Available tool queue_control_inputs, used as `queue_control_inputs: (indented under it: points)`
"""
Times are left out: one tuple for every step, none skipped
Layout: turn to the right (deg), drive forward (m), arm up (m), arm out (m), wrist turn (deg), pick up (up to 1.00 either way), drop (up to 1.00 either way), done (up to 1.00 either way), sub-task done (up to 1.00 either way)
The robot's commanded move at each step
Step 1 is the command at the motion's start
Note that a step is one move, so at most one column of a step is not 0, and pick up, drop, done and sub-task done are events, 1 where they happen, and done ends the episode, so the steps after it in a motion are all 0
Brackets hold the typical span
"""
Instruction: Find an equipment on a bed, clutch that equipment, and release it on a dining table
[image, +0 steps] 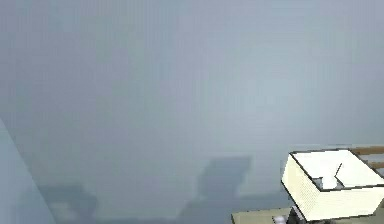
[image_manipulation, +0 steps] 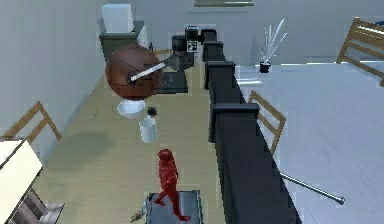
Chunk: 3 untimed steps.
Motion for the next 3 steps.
queue_control_inputs:
  points:
    - [0.0, 0.00, -0.04, 0.00, 0.0, 0.00, 0.00, 0.00, 0.00]
    - [0.0, 0.00, -0.32, 0.00, 0.0, 0.00, 0.00, 0.00, 0.00]
    - [0.0, 0.00, 0.00, 0.00, 0.0, 0.00, 1.00, 0.00, 0.00]
